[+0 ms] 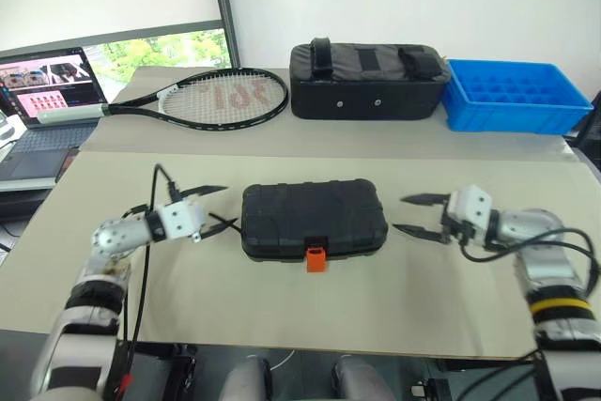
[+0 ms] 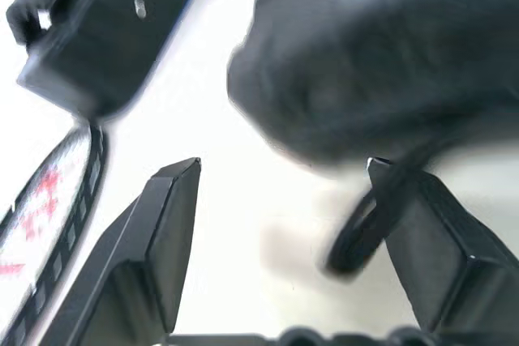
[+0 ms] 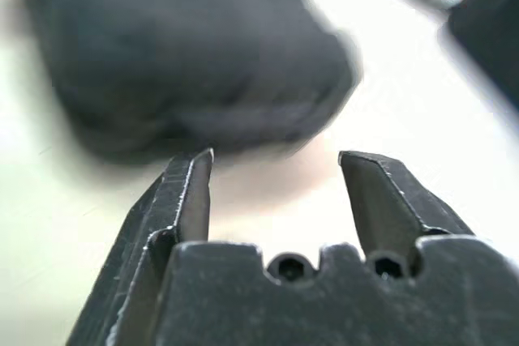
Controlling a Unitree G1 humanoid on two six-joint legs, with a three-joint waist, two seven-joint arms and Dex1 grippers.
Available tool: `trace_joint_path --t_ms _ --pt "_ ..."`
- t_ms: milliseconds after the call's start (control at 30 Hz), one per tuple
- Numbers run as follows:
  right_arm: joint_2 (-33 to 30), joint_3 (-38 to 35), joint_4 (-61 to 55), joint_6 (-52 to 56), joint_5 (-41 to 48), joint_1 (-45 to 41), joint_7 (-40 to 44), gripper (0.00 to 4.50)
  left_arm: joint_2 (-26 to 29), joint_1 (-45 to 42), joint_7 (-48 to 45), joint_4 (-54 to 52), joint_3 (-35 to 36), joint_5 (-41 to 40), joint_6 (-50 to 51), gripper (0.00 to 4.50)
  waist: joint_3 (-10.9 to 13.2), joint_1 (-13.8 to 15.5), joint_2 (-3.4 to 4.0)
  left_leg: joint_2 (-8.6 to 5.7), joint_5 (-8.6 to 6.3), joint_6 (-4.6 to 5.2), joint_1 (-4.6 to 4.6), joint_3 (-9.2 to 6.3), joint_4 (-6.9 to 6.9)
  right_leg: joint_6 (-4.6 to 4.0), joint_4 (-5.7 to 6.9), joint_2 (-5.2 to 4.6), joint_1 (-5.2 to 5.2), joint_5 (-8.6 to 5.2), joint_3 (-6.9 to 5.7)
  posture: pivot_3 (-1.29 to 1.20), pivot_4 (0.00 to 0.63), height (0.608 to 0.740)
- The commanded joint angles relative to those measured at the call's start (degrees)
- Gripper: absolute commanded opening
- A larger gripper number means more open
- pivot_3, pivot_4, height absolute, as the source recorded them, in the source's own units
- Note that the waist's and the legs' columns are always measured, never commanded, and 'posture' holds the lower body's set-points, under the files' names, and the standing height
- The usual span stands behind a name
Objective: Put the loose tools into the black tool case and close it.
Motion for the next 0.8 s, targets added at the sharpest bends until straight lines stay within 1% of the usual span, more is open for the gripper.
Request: trace_joint_path --t_ms 33,67,167,200,300,367,467,533,633,700,800 --pt "-2.4 0.8 -16.0 13.4 5.8 6.8 0.8 2.76 0.6 -2.0 2.1 1.8 3.1 -3.2 6.2 3.31 0.0 -0.1 -0.08 0.03 0.00 0.00 0.03 0.00 0.02 0.01 -0.01 0.03 0.02 -0.01 -0.05 0.00 0.150 0.708" --pt "-2.9 1.0 -18.3 15.6 6.2 8.2 0.6 2.76 0.5 -2.4 2.3 2.1 3.3 -3.4 7.1 3.31 0.0 -0.1 -0.08 0.03 0.01 0.00 0.00 0.00 0.06 0.01 -0.05 0.03 0.02 -0.01 -0.08 0.00 0.150 0.708" --pt "-2.9 4.5 -25.4 22.6 7.5 10.3 0.5 2.76 -1.2 -7.9 2.7 1.8 3.7 -5.0 13.6 3.31 0.1 0.0 -0.15 -0.01 0.08 0.10 0.02 -0.02 0.20 0.13 0.01 0.05 0.08 -0.06 -0.10 0.00 0.150 0.708" --pt "-2.2 5.9 -26.7 24.2 7.1 9.8 -0.2 2.76 -2.2 -10.0 2.3 0.7 3.6 -5.9 16.3 3.31 0.1 0.0 -0.19 -0.02 0.19 0.23 0.01 -0.02 0.21 0.31 0.00 0.04 0.08 -0.10 -0.13 0.00 0.150 0.708" --pt "1.9 10.6 -26.0 25.3 3.7 5.2 -3.1 2.76 -5.4 -16.1 -0.6 -3.4 2.5 -8.7 23.1 3.31 0.1 0.2 -0.34 -0.06 0.29 0.30 -0.04 -0.03 0.32 0.41 -0.01 0.06 0.09 -0.05 -0.13 0.00 0.150 0.708" --pt "5.2 12.6 -23.6 24.0 1.5 1.7 -5.3 2.76 -7.1 -19.4 -1.5 -5.2 2.1 -9.6 26.0 3.31 0.1 0.2 -0.34 -0.05 0.29 0.30 -0.13 -0.07 0.43 0.41 -0.01 0.11 0.04 -0.05 -0.16 0.00 0.150 0.708" --pt "10.9 11.4 -15.7 21.0 -0.8 -6.2 -11.2 2.76 -9.2 -23.1 -4.8 -8.5 0.9 -10.7 30.2 3.31 0.1 -0.3 -0.32 -0.05 0.26 0.35 -0.26 -0.10 0.54 0.40 -0.03 0.15 -0.02 -0.04 -0.12 0.00 0.150 0.708" --pt "13.1 10.0 -9.6 18.2 -2.6 -11.1 -15.0 2.76 -10.6 -24.6 -6.7 -10.6 -0.2 -11.5 33.2 3.31 0.1 -0.5 -0.30 -0.05 0.25 0.37 -0.25 -0.09 0.55 0.05 -0.05 0.16 -0.04 0.16 -0.05 0.00 0.150 0.708" --pt "15.0 8.7 -0.8 13.0 -6.4 -16.6 -21.8 2.76 -12.4 -25.0 -9.4 -13.6 -2.1 -11.7 36.0 3.31 0.1 -0.3 -0.29 -0.07 0.25 0.37 -0.25 -0.09 0.53 0.02 -0.03 0.15 -0.05 0.18 -0.05 0.00 0.150 0.708" --pt "16.0 7.6 3.0 10.5 -7.7 -18.7 -25.6 2.76 -13.8 -24.8 -10.3 -15.3 -3.2 -11.7 37.7 3.31 0.1 -0.1 -0.29 -0.08 0.25 0.37 -0.27 -0.09 0.53 0.02 -0.03 0.15 -0.06 0.18 -0.05 0.00 0.150 0.708" --pt "16.6 6.3 2.6 10.6 -6.9 -18.2 -26.7 2.76 -15.6 -24.2 -10.1 -16.1 -4.7 -10.7 39.0 3.31 0.1 0.1 -0.28 -0.07 0.24 0.39 -0.30 -0.11 0.52 0.02 -0.04 0.16 -0.05 0.18 -0.05 0.00 0.150 0.708"
